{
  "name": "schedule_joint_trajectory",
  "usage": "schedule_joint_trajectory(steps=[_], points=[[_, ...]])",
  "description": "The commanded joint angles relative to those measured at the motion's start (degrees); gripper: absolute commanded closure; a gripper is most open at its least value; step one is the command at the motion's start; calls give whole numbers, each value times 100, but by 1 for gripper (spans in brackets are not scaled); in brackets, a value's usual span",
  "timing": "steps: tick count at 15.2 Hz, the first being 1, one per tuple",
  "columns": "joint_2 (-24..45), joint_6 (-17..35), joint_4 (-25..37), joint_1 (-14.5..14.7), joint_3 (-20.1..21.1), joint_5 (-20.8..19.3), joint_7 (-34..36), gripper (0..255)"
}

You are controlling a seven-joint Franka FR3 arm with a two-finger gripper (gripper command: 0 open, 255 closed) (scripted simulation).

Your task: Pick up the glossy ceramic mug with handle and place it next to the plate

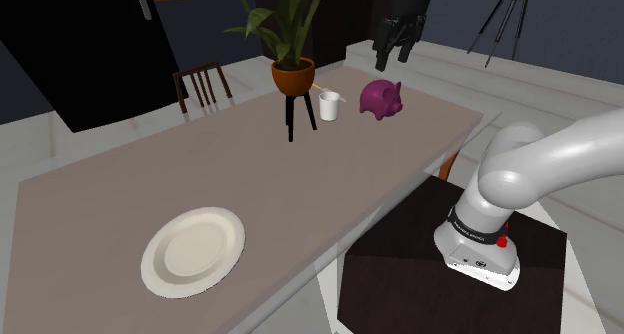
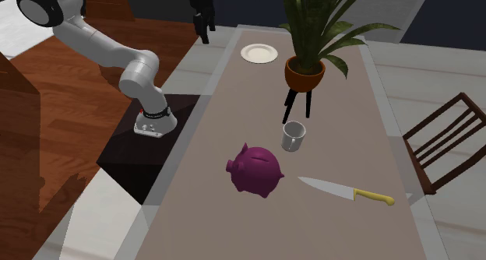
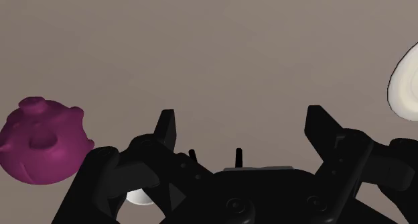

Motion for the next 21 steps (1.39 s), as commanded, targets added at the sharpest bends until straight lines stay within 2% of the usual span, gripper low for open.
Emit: schedule_joint_trajectory(steps=[1, 11, 21], points=[[0, 0, 0, 0, 0, 0, 0, 0], [1636, 1375, 75, -118, -469, -341, -706, 0], [3639, 2394, 896, -207, -858, -418, -1362, 0]])
